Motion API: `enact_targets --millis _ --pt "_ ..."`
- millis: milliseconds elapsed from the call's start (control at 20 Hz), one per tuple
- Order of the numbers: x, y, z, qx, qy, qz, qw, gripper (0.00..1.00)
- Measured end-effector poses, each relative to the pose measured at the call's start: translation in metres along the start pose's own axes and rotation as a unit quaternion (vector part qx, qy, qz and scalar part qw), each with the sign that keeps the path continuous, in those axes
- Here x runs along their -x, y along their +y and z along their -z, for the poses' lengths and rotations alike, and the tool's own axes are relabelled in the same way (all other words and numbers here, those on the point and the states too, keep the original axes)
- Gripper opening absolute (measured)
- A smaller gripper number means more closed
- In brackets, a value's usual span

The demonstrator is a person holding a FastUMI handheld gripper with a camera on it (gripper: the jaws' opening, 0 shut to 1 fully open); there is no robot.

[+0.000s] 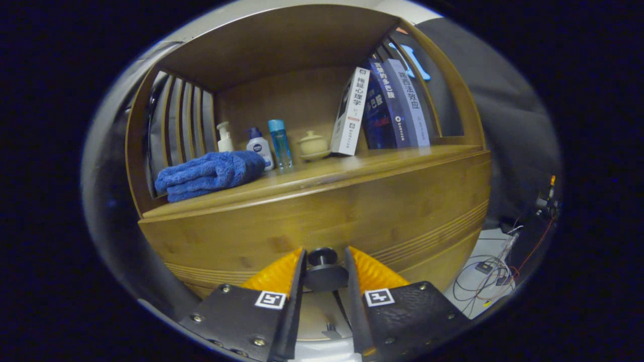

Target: Pull open the drawer, take out the items inside it, and place them on the countertop above the cabinet.

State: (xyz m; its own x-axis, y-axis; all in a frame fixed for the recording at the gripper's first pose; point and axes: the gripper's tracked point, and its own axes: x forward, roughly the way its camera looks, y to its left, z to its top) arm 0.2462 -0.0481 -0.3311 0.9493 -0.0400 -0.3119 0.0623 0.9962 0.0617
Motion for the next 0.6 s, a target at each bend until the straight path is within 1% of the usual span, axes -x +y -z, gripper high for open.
enact_targets --millis 50,100,200,350,600 --pt "0.008 -0.001 -0.010 0.010 -0.017 0.000 1.000 0.43" --pt "0.002 -0.003 -0.003 0.026 -0.007 0.011 1.000 0.38" --pt "0.004 -0.005 -0.002 0.038 -0.010 0.030 0.999 0.32" --pt "0.009 -0.008 -0.004 0.053 -0.015 0.036 0.998 0.31" --pt "0.058 -0.013 0.007 0.058 -0.007 0.034 0.998 0.31"
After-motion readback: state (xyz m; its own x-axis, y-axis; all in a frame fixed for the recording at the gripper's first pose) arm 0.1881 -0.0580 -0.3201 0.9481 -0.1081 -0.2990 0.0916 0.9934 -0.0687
